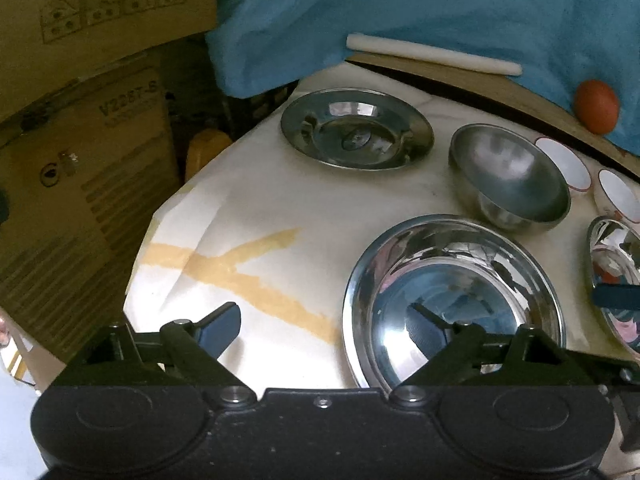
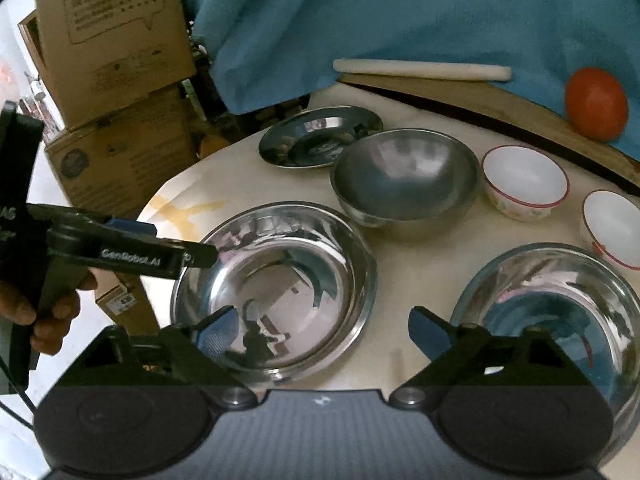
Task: Organize plates and bowls
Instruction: 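Move both grippers forward to the rim of the large steel plate, then close both grippers on the rim of the large steel plate, then lift the large plate with both grippers and carry it over the medium steel plate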
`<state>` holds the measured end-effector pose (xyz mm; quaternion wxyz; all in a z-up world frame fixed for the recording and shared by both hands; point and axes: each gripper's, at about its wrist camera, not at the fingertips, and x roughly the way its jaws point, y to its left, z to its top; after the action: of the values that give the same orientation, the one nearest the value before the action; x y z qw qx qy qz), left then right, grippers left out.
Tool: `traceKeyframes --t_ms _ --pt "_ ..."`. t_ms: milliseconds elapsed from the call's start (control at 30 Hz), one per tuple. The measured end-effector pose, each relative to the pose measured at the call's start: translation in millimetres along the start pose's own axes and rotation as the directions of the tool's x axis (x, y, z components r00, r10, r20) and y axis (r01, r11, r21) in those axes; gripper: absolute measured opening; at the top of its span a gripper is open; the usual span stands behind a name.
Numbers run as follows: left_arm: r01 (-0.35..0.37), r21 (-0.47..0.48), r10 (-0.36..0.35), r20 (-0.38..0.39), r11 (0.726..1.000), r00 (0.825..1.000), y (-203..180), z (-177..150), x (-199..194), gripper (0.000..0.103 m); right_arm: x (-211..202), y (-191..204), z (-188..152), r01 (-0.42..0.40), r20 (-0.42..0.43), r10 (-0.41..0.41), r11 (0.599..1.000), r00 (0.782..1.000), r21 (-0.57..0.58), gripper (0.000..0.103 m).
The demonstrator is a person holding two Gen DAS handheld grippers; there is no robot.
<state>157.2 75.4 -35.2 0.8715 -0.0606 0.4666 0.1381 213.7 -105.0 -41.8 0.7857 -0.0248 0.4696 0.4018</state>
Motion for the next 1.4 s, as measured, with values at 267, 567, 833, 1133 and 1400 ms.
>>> traceKeyframes --t_ms 267,567,833,1133,1400 --pt "0.057 0.012 -0.056 -0.044 0.998 0.997 3 4 13 0.081 22 -2 12 0.057 -0.037 -0.055 0.998 0.998 0.042 0.084" --pt "0.117 0.029 -0.115 -0.080 0.993 0.990 6 9 23 0.049 33 0 10 0.111 -0.075 -0.104 0.990 0.992 0.090 0.071" --pt "0.135 0.009 -0.134 -0.099 0.991 0.986 3 7 24 0.028 35 -6 3 0.105 -0.107 -0.092 0.987 0.990 0.125 0.048" --pt "0.107 -0.074 -0.113 -0.084 0.992 0.990 0 -1 14 0.014 32 -13 1 0.047 -0.121 -0.036 0.995 0.992 0.091 0.020" --pt "0.106 -0.098 -0.109 -0.018 0.990 0.994 -7 1 -16 0.013 8 -19 3 -0.016 -0.074 0.020 0.998 0.997 0.053 0.020"
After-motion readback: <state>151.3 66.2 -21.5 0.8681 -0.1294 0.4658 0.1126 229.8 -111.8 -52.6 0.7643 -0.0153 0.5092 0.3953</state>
